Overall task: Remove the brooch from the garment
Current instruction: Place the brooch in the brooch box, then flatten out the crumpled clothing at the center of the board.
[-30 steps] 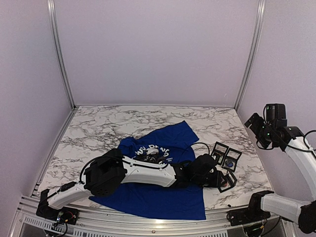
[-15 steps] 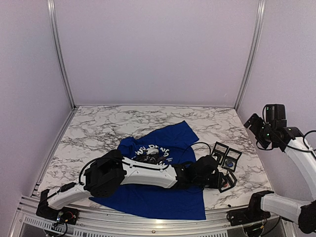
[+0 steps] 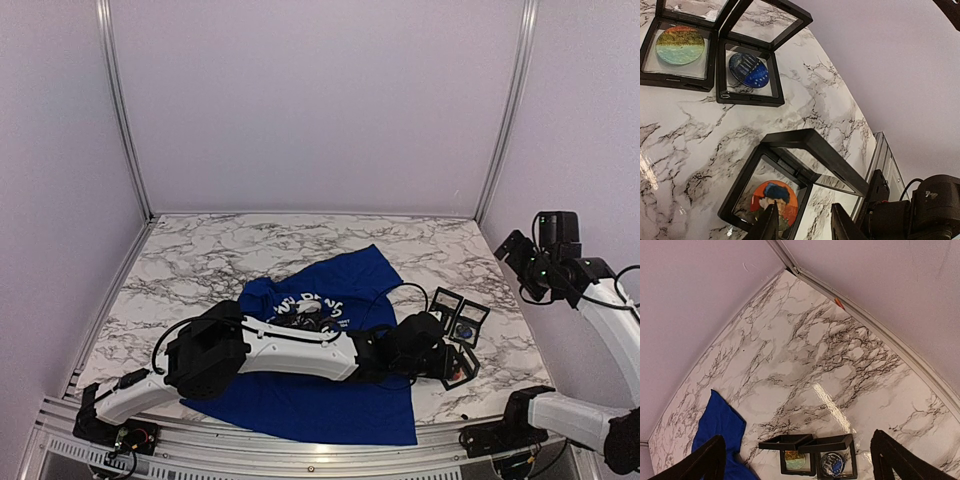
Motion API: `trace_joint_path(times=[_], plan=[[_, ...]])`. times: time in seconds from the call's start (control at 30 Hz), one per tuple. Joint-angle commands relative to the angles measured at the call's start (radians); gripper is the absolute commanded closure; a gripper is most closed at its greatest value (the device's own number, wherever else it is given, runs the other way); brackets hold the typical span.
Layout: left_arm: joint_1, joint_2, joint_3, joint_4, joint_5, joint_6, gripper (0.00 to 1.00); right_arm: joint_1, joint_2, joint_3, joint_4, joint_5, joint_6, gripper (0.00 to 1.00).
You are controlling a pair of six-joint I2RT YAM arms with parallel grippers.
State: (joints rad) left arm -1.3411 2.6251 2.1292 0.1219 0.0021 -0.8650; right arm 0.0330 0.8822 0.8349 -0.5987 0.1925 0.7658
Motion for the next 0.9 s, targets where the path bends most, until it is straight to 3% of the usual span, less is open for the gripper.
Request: trace_joint_path(times=[0.0,0.3,0.67,0.87], plan=[[-0.004,-0.044,-0.008,-0.002,-0.025,0.018,0.63,0.008,0.009,0.011,0.004,0.002,-0.014,0.02],[0.025,-0.089,-0.043,0.058,-0.037,0.039,0.61,0.007,0.034,0.029,0.015,-0.017,-0.104,0.02],[0.101,-0.174,-0.143,0.192,-0.019,0.046,0.54,0.01,0.175,0.082,0.052,-0.098,-0.261,0.02],[0.156,-0.229,-0.162,0.178,-0.026,0.072,0.53,0.031,0.229,0.121,0.086,-0.131,-0.303,0.02]])
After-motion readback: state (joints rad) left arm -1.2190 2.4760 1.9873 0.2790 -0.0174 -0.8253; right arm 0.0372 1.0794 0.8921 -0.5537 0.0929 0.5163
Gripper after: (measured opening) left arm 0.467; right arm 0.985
